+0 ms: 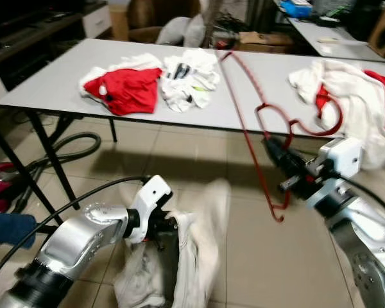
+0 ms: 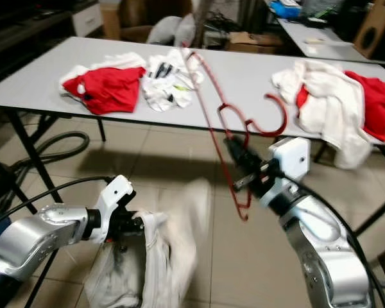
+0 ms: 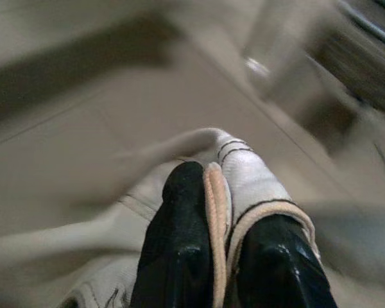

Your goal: Hang hanger

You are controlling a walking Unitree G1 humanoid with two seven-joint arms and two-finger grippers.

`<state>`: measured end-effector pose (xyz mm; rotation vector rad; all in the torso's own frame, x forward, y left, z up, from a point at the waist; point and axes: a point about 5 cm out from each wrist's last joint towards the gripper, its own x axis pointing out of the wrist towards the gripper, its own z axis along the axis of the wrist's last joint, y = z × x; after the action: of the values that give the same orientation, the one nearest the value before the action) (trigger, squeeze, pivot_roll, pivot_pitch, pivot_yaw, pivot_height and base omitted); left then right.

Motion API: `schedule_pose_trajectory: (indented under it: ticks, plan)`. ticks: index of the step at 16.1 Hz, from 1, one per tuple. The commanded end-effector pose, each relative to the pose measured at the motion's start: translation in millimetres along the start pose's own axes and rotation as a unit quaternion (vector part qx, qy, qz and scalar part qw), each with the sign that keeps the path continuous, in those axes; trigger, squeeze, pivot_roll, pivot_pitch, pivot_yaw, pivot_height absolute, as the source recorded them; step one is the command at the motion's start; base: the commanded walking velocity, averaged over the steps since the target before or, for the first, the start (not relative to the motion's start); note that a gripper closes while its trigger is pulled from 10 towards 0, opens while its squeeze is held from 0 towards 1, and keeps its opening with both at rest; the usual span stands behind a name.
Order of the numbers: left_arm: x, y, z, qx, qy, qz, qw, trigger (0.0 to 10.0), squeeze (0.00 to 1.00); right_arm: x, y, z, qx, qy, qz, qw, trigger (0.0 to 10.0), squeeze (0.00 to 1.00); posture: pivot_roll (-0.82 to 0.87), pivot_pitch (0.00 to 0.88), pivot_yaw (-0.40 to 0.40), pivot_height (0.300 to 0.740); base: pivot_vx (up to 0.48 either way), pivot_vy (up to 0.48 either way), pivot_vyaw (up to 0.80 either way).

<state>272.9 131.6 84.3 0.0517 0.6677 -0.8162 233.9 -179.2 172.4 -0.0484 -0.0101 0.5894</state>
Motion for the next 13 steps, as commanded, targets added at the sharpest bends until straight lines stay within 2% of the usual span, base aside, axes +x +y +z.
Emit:
schedule_pose_trajectory:
  ticks: [1,2,4,7,9,10,13]
  plan:
    - [-0.8,29.4,26,-0.034,-0.056,0.115,0.991,0.0,0.0,-8.2,0.0,-12,-0.01,0.067,0.027,0.997,10.0,0.0,-0.07,0.0,-0.003,0.74,0.0,0.0,0.0]
    - [2.2,41.9,33,-0.072,-0.071,0.158,0.982,0.0,0.0,-18.0,-2.0,-25,0.002,0.13,0.042,0.991,10.0,0.0,-0.07,0.0,-0.001,0.74,0.0,0.0,0.0]
    - [1.8,47.6,42,-0.09,-0.078,0.166,0.979,0.0,0.0,-28.1,-1.0,-38,0.004,0.186,0.068,0.98,10.0,0.0,-0.06,0.0,-0.004,0.74,0.0,0.0,0.0]
    - [7.4,60.2,53,-0.1,-0.075,0.204,0.971,0.0,0.0,-46.9,13.8,-53,0.012,0.266,0.156,0.951,10.0,0.0,-0.06,0.0,0.015,0.74,0.0,0.0,0.0]
    - [10.6,64.2,53,-0.099,-0.072,0.223,0.967,0.0,0.0,-47.5,19.7,-52,0.024,0.263,0.17,0.949,10.0,0.0,-0.07,0.0,0.024,0.74,0.0,0.0,0.0]
    - [13.5,66.5,59,-0.113,-0.084,0.23,0.963,0.0,0.0,-48.7,23.9,-51,0.03,0.26,0.166,0.951,10.0,0.0,-0.07,0.0,0.038,0.74,0.0,0.0,0.0]
    - [15.3,67.7,68,-0.11,-0.088,0.235,0.962,0.0,0.0,-48.3,32.5,-52,0.046,0.253,0.187,0.948,10.0,0.0,-0.07,0.0,0.043,0.74,0.0,0.0,0.0]
